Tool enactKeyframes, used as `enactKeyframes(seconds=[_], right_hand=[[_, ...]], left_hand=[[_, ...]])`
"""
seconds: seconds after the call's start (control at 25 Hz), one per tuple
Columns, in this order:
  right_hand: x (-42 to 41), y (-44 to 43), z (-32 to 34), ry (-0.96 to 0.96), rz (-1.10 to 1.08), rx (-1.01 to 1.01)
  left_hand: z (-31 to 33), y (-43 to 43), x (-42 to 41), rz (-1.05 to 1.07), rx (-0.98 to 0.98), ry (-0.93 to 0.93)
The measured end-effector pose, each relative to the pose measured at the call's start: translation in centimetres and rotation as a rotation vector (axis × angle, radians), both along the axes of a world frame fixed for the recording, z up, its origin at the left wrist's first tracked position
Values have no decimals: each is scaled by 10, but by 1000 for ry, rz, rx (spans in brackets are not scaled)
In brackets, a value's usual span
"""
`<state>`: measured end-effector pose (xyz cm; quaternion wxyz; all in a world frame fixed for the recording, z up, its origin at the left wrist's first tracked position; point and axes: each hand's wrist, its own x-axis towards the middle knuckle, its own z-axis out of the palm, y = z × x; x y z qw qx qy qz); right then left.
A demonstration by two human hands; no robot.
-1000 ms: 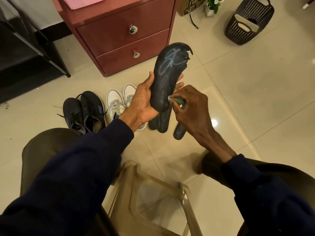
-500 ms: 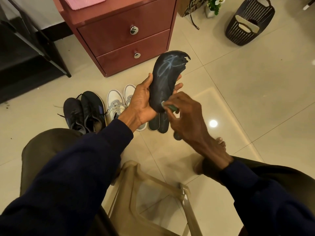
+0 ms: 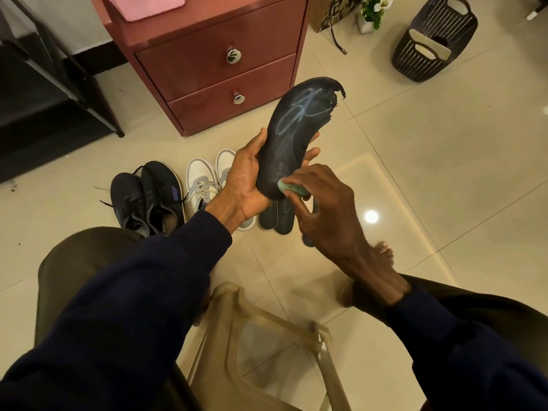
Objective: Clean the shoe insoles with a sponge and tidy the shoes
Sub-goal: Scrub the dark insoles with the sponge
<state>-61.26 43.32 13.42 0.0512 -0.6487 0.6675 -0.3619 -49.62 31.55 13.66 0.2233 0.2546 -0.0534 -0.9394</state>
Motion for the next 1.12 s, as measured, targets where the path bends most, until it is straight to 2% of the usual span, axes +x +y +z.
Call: enactKeyframes(seconds=[0.08,0.16,0.28,0.4,0.52,0.68,0.8,0.92,1.0,1.12], right_hand=[[0,-4,6,47,28,-90],[-22,-12,9,107,-68,-160],[-19,-15,2,103,-79,-79],[-3,-11,-1,84,84,-33],[-12,-17,0,-29,-1,-36],[1,-16,-2,-181,-178,76],[21,-12,3,-227,-119,90],[13,-14,7,-74,32,43],[-8,-19,4,53,2,21],[-10,-13,1,4,-11,53]], left_hand=[[4,0,-3,13,-15,-52],[7,4,-12,4,-78,-117],[8,5,-8,4,-76,-143],[2,2,-6,21,-11,-106],[-1,3,-9,32,-8,-107],[-3,6,-8,23,-29,-62],[-3,6,-8,7,-18,-48],[-3,6,-7,6,-23,-74],[-8,4,-7,28,-50,-118],[-6,3,-7,17,-57,-110]])
